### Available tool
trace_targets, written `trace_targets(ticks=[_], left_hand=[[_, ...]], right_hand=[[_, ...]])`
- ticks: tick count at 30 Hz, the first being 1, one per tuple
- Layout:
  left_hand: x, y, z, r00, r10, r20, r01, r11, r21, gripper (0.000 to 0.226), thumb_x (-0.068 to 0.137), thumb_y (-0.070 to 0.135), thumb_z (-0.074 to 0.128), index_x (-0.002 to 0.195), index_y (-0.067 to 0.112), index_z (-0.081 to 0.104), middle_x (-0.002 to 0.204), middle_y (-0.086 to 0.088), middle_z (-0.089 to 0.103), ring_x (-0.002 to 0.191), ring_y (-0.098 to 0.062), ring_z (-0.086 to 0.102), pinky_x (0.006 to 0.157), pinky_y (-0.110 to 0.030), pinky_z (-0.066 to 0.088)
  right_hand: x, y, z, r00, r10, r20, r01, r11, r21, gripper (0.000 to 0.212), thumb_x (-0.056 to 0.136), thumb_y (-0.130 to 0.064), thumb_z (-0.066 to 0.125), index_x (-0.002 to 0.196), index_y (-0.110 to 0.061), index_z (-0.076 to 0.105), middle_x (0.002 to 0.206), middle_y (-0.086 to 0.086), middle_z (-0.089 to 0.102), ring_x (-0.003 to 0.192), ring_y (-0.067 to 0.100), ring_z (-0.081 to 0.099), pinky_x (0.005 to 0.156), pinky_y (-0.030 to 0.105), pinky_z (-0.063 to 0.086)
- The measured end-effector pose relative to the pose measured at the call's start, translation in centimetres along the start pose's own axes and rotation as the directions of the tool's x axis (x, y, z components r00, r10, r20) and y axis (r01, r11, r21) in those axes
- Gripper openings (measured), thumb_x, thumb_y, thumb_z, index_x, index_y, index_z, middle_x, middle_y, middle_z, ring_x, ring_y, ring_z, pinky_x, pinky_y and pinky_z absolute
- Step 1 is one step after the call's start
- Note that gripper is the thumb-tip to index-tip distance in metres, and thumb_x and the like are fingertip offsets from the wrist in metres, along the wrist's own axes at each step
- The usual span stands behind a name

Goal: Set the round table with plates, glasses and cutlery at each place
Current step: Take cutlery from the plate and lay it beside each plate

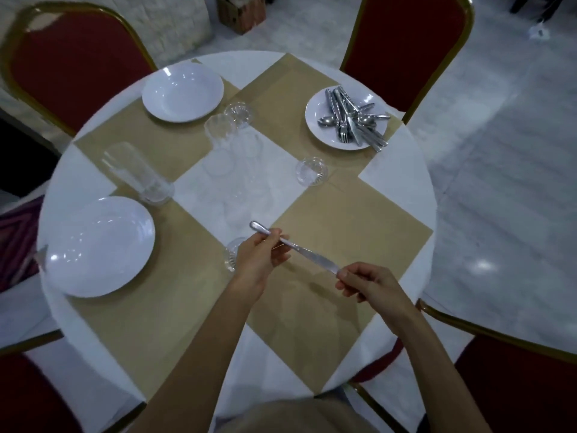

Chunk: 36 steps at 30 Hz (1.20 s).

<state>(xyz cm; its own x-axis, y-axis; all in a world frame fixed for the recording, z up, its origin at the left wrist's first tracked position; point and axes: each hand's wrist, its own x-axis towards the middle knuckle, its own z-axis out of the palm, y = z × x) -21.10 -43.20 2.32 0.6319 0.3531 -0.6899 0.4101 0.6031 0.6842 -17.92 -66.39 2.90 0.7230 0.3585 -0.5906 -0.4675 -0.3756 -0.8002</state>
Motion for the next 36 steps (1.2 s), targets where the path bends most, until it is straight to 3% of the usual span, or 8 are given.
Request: trace_targets(ticks=[6, 11, 16, 21, 25, 29, 33, 36], left_hand=[[-4.0, -2.2, -10.4, 0.992, -0.056, -0.117, 0.021, 0.959, -0.284, 0.008, 0.094, 0.015, 0.064, 0.089, 0.010, 0.067, 0.082, -0.006, 0.070, 0.075, -0.013, 0.067, 0.066, -0.023, 0.059], [-6.4, -3.8, -18.3, 0.949, -0.175, -0.261, -0.016, 0.801, -0.598, 0.009, 0.095, 0.010, 0.062, 0.087, 0.010, 0.062, 0.078, -0.005, 0.067, 0.068, -0.012, 0.068, 0.060, -0.022, 0.059], [-7.8, -4.6, -24.8, 0.914, -0.173, -0.367, -0.095, 0.788, -0.609, 0.008, 0.096, 0.004, 0.058, 0.093, 0.011, 0.060, 0.084, -0.007, 0.063, 0.072, -0.012, 0.065, 0.057, -0.019, 0.057], [-7.4, -4.2, -29.2, 0.840, -0.050, -0.541, -0.172, 0.920, -0.352, 0.026, 0.086, -0.002, 0.070, 0.110, 0.001, 0.062, 0.067, -0.006, 0.071, 0.053, -0.011, 0.066, 0.062, -0.026, 0.057], [-6.3, -3.3, -31.0, 0.782, 0.098, -0.615, -0.138, 0.990, -0.017, 0.031, 0.080, 0.008, 0.080, 0.109, 0.004, 0.068, 0.078, -0.009, 0.074, 0.069, -0.021, 0.073, 0.077, -0.036, 0.062], [-5.4, -2.7, -32.7, 0.765, 0.317, -0.561, -0.095, 0.917, 0.388, 0.024, 0.076, 0.020, 0.084, 0.096, 0.016, 0.072, 0.087, -0.001, 0.073, 0.087, -0.019, 0.072, 0.088, -0.037, 0.058], [-4.1, -2.3, -33.5, 0.764, 0.413, -0.496, -0.105, 0.838, 0.536, 0.016, 0.078, 0.020, 0.081, 0.092, 0.016, 0.075, 0.083, 0.005, 0.071, 0.084, -0.012, 0.070, 0.084, -0.023, 0.056], [-3.6, -2.4, -33.9, 0.750, 0.469, -0.466, -0.120, 0.790, 0.601, 0.022, 0.082, 0.022, 0.078, 0.098, 0.009, 0.075, 0.090, -0.003, 0.074, 0.082, -0.010, 0.067, 0.084, -0.025, 0.056]], right_hand=[[1.0, -0.8, 7.3, 0.999, 0.036, -0.007, -0.035, 0.998, 0.051, 0.011, 0.093, -0.019, 0.066, 0.088, -0.013, 0.074, 0.081, 0.001, 0.076, 0.068, 0.012, 0.066, 0.064, 0.027, 0.045], [2.1, -1.8, 14.4, 0.991, 0.019, 0.136, -0.015, 0.999, -0.031, 0.012, 0.092, -0.017, 0.067, 0.082, -0.015, 0.073, 0.076, 0.000, 0.074, 0.065, 0.013, 0.065, 0.060, 0.023, 0.047], [3.9, -2.5, 21.9, 0.979, 0.038, 0.198, -0.018, 0.995, -0.102, 0.014, 0.095, -0.017, 0.065, 0.084, -0.011, 0.070, 0.076, 0.001, 0.072, 0.056, 0.012, 0.061, 0.053, 0.024, 0.050], [5.9, -3.5, 27.3, 0.986, 0.045, 0.163, -0.021, 0.989, -0.145, 0.013, 0.096, -0.017, 0.062, 0.087, -0.009, 0.065, 0.080, 0.004, 0.070, 0.057, 0.013, 0.062, 0.046, 0.024, 0.051], [7.7, -3.8, 29.7, 0.993, 0.079, 0.088, -0.067, 0.989, -0.134, 0.012, 0.098, -0.011, 0.059, 0.087, -0.006, 0.063, 0.073, 0.006, 0.067, 0.048, 0.012, 0.060, 0.041, 0.023, 0.050], [9.6, -3.5, 31.3, 0.996, 0.091, 0.010, -0.088, 0.985, -0.148, 0.017, 0.097, -0.010, 0.060, 0.080, -0.009, 0.061, 0.065, 0.010, 0.063, 0.047, 0.016, 0.058, 0.037, 0.023, 0.046], [11.2, -3.1, 32.1, 0.996, 0.069, -0.054, -0.078, 0.978, -0.193, 0.011, 0.097, -0.013, 0.059, 0.092, -0.005, 0.065, 0.062, 0.011, 0.064, 0.048, 0.018, 0.057, 0.044, 0.027, 0.050], [11.7, -2.7, 32.6, 0.997, 0.042, -0.071, -0.057, 0.973, -0.223, 0.010, 0.094, -0.010, 0.060, 0.100, -0.002, 0.064, 0.065, 0.013, 0.067, 0.049, 0.022, 0.062, 0.048, 0.032, 0.057]])
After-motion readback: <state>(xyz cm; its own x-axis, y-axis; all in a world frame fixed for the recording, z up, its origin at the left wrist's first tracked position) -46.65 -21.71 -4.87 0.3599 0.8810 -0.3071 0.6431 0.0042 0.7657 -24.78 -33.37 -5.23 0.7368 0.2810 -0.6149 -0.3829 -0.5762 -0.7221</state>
